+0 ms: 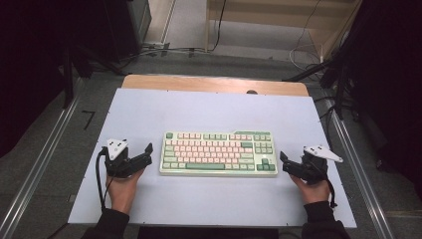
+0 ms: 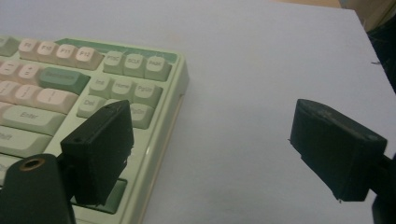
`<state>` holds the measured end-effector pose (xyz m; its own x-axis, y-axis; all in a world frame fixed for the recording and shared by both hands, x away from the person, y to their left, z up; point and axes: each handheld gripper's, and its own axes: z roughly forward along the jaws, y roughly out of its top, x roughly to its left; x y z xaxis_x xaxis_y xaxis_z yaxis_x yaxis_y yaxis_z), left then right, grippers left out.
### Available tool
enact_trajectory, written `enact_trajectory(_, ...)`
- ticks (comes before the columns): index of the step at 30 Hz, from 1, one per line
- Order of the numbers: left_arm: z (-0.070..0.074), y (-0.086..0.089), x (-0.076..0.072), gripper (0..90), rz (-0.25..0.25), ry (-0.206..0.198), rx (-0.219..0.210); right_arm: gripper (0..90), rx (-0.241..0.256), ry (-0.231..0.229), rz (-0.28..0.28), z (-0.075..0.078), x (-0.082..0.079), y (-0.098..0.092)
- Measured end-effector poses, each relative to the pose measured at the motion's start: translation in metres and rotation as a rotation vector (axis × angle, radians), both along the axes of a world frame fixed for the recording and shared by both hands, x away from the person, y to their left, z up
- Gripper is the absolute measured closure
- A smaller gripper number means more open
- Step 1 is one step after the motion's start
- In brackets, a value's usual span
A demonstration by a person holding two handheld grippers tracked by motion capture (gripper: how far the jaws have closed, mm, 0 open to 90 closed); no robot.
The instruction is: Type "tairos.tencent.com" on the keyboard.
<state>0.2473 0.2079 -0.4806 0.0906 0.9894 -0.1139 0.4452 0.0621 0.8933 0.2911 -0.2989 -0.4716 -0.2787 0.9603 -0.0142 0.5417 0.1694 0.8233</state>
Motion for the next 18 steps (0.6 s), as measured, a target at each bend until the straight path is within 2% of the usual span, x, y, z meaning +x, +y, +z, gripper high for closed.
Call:
enact_trajectory(6,0.002,-0.006,0.000,14.5,-0.021,-0.004,-0.007,12.2,0.005,-0.006,0.033,0.002,0.001,0.011)
enact_trajectory(18,0.002,-0.023,0.003,14.5,-0.056,-0.002,0.011,12.3,0.013,-0.010,0.090,0.004,0.005,0.030)
